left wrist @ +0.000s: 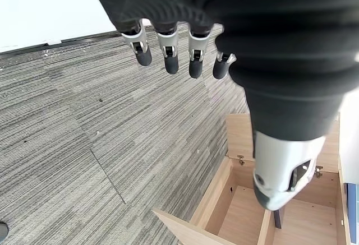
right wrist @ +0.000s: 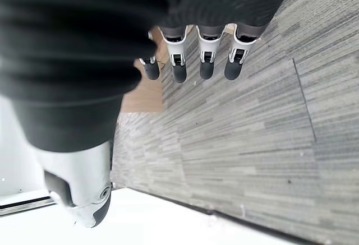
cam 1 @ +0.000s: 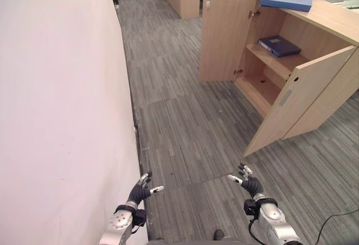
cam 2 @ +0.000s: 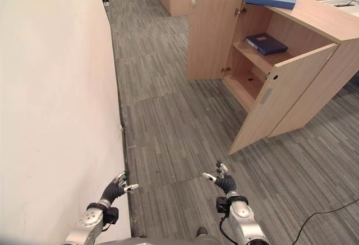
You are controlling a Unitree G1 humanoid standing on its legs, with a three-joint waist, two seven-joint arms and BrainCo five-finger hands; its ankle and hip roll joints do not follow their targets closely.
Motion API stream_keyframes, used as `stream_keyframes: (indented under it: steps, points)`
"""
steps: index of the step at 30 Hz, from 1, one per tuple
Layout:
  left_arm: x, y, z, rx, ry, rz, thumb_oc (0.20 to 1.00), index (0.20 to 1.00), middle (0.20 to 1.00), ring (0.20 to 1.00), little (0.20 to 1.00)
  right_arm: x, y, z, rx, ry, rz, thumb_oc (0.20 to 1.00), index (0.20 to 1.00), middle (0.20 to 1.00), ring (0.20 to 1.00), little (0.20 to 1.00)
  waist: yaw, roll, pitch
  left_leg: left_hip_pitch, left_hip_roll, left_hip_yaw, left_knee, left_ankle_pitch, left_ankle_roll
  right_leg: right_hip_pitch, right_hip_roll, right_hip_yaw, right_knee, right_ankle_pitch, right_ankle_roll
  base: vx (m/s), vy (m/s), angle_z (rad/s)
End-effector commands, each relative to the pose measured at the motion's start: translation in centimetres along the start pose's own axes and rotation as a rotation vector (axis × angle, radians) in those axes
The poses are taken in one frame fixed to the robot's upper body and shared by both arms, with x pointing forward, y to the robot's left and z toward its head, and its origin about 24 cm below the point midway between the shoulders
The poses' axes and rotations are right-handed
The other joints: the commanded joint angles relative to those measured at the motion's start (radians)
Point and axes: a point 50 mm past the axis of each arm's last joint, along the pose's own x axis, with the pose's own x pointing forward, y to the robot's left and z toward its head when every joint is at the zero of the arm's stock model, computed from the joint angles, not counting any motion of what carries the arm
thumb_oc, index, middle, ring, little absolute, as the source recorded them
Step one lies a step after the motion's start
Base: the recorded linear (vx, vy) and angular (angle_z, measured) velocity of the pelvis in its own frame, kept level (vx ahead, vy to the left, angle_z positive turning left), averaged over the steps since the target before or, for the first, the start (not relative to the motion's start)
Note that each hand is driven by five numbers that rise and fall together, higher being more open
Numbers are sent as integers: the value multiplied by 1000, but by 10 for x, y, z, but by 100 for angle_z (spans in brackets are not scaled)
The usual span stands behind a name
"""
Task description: Put the empty folder in the office cabinet
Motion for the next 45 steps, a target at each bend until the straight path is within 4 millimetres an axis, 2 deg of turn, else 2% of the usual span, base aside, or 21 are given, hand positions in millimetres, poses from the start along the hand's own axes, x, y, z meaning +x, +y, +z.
stream_keyframes:
  steps: [1, 11, 19, 23, 25, 26, 30, 31, 33, 34, 35, 38, 39, 41, 43, 45]
  points:
    - [17, -1, 31, 37, -111, -19, 1000, 1000, 1000, 1000, 1000, 11, 4, 45, 44, -193, 34, 1000, 1000, 1000, 1000, 1000, -6, -34, 34, 3, 47, -39, 13, 5, -33, 63, -58, -12, 44, -96, 68, 0, 0, 0]
    - [18, 2, 37, 27, -134, -8, 1000, 1000, 1000, 1000, 1000, 11, 5, 40, 24, -173, 35, 1000, 1000, 1000, 1000, 1000, -5, -34, 38, -2, 53, -50, 17, 7, -37, 60, -50, -11, 53, -107, 62, 4, -7, 0]
    - [18, 8, 41, 22, -144, 8, 1000, 1000, 1000, 1000, 1000, 10, 1, 40, 16, -169, 36, 1000, 1000, 1000, 1000, 1000, -9, -32, 48, -30, 77, -64, 48, 14, -50, 37, -25, -2, 80, -130, 44, 18, -58, 4]
    - [18, 9, 43, 1, -154, 10, 1000, 1000, 1000, 1000, 1000, 9, 0, 39, 12, -170, 50, 1000, 1000, 1000, 1000, 1000, -7, -39, 67, -94, 106, -87, 188, 32, -66, 37, 0, 20, 98, -151, 9, 26, -106, 2]
    - [20, 8, 47, 7, -164, 1, 1000, 1000, 1000, 1000, 1000, 9, -1, 42, 5, -179, 47, 1000, 1000, 1000, 1000, 1000, 3, -42, 94, -167, 100, -128, 301, 113, -75, 44, 8, 24, 107, -155, -6, -17, -106, 0]
    - [21, 8, 48, 7, -166, 1, 1000, 1000, 1000, 1000, 1000, 10, -1, 43, 4, -184, 46, 1000, 1000, 1000, 1000, 1000, 3, -49, 103, -203, 92, -148, 359, 136, -73, 43, 8, 25, 116, -159, -15, -21, -82, 7]
    - [22, 7, 50, -3, -172, 3, 1000, 1000, 1000, 1000, 1000, 10, -5, 42, 23, -174, 23, 1000, 1000, 1000, 1000, 1000, 1, -61, 111, -297, 76, -140, 424, 146, -58, 48, 0, 16, 120, -179, -21, 90, -34, 18]
    - [22, 6, 51, -3, -176, 0, 1000, 1000, 1000, 1000, 1000, 11, -8, 42, 15, -166, 12, 1000, 1000, 1000, 1000, 1000, 15, -67, 106, -346, 45, -124, 370, 91, -40, 58, -6, 23, 111, -185, -17, 123, 7, -2]
    - [21, 6, 50, -1, -173, -4, 1000, 1000, 1000, 1000, 1000, 11, -8, 42, 17, -166, 9, 1000, 1000, 1000, 1000, 1000, 25, -76, 101, -363, 27, -115, 338, 70, -30, 64, -14, 31, 106, -193, -9, 209, 59, -36]
    - [22, 5, 50, 5, -170, -3, 1000, 1000, 1000, 1000, 1000, 14, -7, 44, 16, -167, 4, 1000, 1000, 1000, 1000, 1000, 46, -69, 97, -413, 24, -110, 240, 123, -31, 86, -6, 46, 96, -212, 1, 308, 115, -35]
    - [22, 6, 50, 9, -169, 1, 1000, 1000, 1000, 1000, 1000, 15, -7, 45, 16, -168, 1, 1000, 1000, 1000, 1000, 1000, 57, -67, 95, -431, 25, -106, 196, 147, -31, 97, -2, 53, 93, -222, 3, 332, 125, -16]
    - [22, 11, 54, 8, -180, 34, 1000, 1000, 1000, 1000, 1000, 21, -4, 52, 11, -178, -5, 1000, 1000, 1000, 1000, 1000, 99, -67, 94, -498, 7, -88, 94, 180, -27, 149, 9, 102, 96, -272, 4, 361, 138, -50]
    - [21, 14, 51, 0, -174, 43, 1000, 1000, 1000, 1000, 1000, 21, -1, 51, 12, -176, 6, 1000, 1000, 1000, 1000, 1000, 104, -69, 82, -476, 4, -94, 65, 180, -24, 156, 10, 115, 97, -280, 10, 385, 201, -8]
    - [20, 17, 48, 11, -161, 54, 1000, 1000, 1000, 1000, 1000, 21, 2, 50, 16, -176, 14, 1000, 1000, 1000, 1000, 1000, 107, -73, 65, -470, 4, -115, 78, 216, -26, 176, 1, 126, 95, -289, 20, 345, 239, -12]
    - [19, 21, 47, 21, -153, 65, 1000, 1000, 1000, 1000, 1000, 21, 8, 50, 27, -174, 26, 1000, 1000, 1000, 1000, 1000, 111, -89, 51, -471, -3, -106, 97, 209, -12, 165, -15, 141, 108, -299, 30, 250, 198, -24]
    - [18, 26, 47, 28, -155, 79, 1000, 1000, 1000, 1000, 1000, 23, 15, 50, 44, -173, 44, 1000, 1000, 1000, 1000, 1000, 118, -112, 40, -476, -16, -93, 121, 188, 13, 154, -37, 157, 147, -282, 58, 265, 235, -3]
